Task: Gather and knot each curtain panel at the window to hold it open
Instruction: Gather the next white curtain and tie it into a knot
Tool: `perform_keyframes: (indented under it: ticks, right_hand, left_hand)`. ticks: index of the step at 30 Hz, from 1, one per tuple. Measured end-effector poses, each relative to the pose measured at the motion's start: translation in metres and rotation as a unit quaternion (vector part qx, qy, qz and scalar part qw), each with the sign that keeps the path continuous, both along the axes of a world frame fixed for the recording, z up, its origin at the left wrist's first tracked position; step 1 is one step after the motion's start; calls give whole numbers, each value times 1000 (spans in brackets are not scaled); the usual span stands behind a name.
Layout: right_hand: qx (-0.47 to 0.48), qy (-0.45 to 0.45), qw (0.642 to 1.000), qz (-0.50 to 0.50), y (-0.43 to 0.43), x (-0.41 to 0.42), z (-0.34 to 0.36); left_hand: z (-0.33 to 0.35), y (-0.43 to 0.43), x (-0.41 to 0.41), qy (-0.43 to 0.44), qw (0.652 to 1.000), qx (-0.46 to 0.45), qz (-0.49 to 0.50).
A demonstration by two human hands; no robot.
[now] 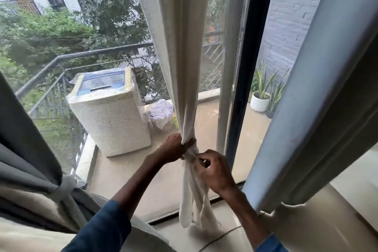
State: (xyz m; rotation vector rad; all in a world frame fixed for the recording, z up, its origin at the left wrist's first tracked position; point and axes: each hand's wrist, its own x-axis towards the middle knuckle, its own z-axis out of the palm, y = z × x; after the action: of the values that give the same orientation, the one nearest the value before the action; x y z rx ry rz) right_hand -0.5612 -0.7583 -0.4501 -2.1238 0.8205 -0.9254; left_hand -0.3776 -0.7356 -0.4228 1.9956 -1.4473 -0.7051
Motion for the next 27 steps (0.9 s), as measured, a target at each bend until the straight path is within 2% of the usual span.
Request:
perform_keyframes:
  ticks: [4, 7, 11, 17, 21, 23, 27]
  right_hand:
    - [-28, 41, 999, 1, -25, -16, -6]
    - [-75, 77, 994, 2, -36, -27, -5]
    - [-37, 106, 993, -28, -43, -36, 4]
    - [-15, 102, 994, -35, -49, -30, -7]
    - [12, 101, 995, 16, -52, -23, -11]
    - [20, 74, 997, 34, -52, -19, -13]
    - [-3, 67, 998, 14, -57, -20, -22]
  left_hand:
    - [-6, 9, 4, 81, 995, -46, -32]
    - [-9, 11, 2, 71, 994, -72, -49]
    - [-16, 13, 1, 62, 995, -55, -63]
    - [-9, 21, -11, 107, 990, -34, -81]
    - [-2, 30, -24, 158, 984, -40, -76]
    - [0, 31, -28, 172, 982, -35, -72]
    - [5, 29, -35, 180, 980, -17, -85]
